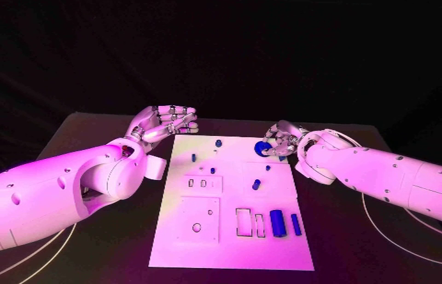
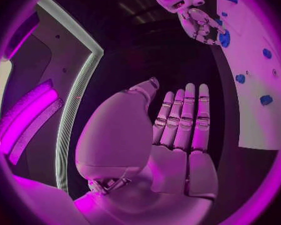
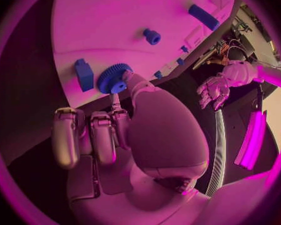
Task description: Assemble the parts on the task board
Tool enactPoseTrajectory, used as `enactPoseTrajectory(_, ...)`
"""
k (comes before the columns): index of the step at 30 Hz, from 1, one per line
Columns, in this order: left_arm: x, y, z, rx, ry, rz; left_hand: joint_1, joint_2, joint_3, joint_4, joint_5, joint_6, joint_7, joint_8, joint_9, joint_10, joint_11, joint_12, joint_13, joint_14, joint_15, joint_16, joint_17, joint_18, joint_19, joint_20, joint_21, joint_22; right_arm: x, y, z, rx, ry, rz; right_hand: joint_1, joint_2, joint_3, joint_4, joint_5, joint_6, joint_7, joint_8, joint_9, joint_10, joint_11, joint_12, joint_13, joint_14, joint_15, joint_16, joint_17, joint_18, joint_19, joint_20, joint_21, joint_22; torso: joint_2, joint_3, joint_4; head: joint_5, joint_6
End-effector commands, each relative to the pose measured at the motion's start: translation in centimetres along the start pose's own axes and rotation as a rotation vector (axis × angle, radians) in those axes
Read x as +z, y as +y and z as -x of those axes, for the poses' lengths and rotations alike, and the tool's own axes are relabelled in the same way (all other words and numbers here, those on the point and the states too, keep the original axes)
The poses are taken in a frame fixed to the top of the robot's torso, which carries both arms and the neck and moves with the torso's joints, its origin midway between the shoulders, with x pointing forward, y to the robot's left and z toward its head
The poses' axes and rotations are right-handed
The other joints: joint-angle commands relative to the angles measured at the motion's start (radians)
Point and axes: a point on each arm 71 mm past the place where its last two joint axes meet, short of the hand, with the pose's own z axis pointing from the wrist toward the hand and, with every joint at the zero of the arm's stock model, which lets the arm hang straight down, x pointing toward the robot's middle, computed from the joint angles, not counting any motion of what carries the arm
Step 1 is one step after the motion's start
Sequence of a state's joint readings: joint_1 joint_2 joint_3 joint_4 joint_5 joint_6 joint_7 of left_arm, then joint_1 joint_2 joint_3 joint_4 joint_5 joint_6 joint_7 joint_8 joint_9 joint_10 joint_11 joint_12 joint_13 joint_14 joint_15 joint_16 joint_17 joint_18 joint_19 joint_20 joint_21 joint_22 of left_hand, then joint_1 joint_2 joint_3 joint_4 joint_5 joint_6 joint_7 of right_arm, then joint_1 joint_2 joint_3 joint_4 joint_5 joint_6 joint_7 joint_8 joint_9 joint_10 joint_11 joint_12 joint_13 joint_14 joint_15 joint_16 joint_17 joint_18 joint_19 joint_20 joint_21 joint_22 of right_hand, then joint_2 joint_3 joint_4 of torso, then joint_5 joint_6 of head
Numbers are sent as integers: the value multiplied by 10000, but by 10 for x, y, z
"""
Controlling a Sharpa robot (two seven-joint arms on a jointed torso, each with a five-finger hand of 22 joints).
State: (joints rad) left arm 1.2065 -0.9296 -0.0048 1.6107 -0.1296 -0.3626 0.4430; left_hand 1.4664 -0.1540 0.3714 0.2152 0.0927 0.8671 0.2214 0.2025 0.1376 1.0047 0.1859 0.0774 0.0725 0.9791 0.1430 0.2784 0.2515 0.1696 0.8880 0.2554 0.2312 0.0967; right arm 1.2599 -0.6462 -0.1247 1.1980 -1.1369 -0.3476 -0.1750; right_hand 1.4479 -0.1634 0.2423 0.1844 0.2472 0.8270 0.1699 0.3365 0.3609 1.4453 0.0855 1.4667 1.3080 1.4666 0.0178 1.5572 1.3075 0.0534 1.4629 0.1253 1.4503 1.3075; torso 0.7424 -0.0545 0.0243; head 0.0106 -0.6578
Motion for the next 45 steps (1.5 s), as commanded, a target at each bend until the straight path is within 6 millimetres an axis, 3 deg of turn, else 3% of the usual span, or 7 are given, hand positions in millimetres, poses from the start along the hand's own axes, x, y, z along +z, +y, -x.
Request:
enactPoseTrajectory(1,1,-1,-2,-86,193,-56,-57,-11,60,22,-36,1,219,65,9,66,29,-35,-5,-87,-1,67,8,135,38,25,49,-9,0,-3,-4,-372,308,-91,-4,-109,136,6,-48,105,-31,-40,-37,50,-17,62,1290,974,-54,47,2320,-149,110,-62,58,1212,-7,-5,4,3,-14)
enactPoseTrajectory(10,1,-1,-2,-88,200,-25,-73,-11,65,25,-37,2,220,71,11,73,29,-38,-5,-101,0,77,22,135,35,26,49,-12,-1,0,-4,-779,102,144,14,-277,570,-45,31,205,-37,-164,-158,58,-28,57,1302,975,-68,49,2326,-156,124,-81,74,1252,-5,-3,0,2,-10)
enactPoseTrajectory(15,1,-1,-2,-95,214,-14,-74,-11,66,25,-37,2,220,71,11,73,29,-38,-6,-106,1,77,23,135,34,26,49,-12,-3,9,-2,-1151,-522,851,32,-399,1709,-294,107,717,-131,-176,-276,414,-119,334,1679,985,-140,63,2370,-189,212,-144,175,1404,-2,4,15,5,10)
enactPoseTrajectory(19,1,-1,-2,-94,212,-8,-74,-11,66,25,-37,2,220,71,11,73,29,-38,-6,-106,1,77,23,135,34,26,49,-12,-5,19,-1,-1291,-1030,1372,-167,-468,2146,-393,249,937,-189,-155,-298,577,-172,460,1851,995,-186,75,2414,-218,287,-186,262,1520,-5,8,9,31,34)
enactPoseTrajectory(31,2,0,-4,-119,263,1,-74,-11,66,25,-37,2,220,71,11,73,29,-38,-6,-106,1,77,23,135,34,26,49,-12,-10,74,-4,-2313,-2072,3073,-348,-520,2463,-519,261,1077,-237,-150,-307,691,-212,547,1973,1011,-225,96,2487,-257,389,-221,381,1669,-2,-2,9,30,109)
enactPoseTrajectory(39,3,0,-8,-173,368,5,-74,-11,66,25,-37,2,220,71,11,73,29,-38,-6,-106,1,77,23,135,34,26,49,-12,-10,112,-21,-2423,-1850,3808,-417,-530,2537,-543,254,1095,-238,-161,-312,708,-216,558,1989,1013,-231,98,2495,-263,405,-229,398,1692,-3,-16,9,76,79)
enactPoseTrajectory(45,3,0,-10,-190,403,3,-74,-11,66,25,-37,2,220,71,11,73,29,-38,-6,-106,1,77,23,135,34,26,49,-12,-5,123,-32,-2468,-1623,3941,-443,-536,2553,-545,252,1091,-236,-169,-316,713,-215,561,1995,1013,-231,99,2498,-263,405,-231,398,1692,4,-10,41,76,90)
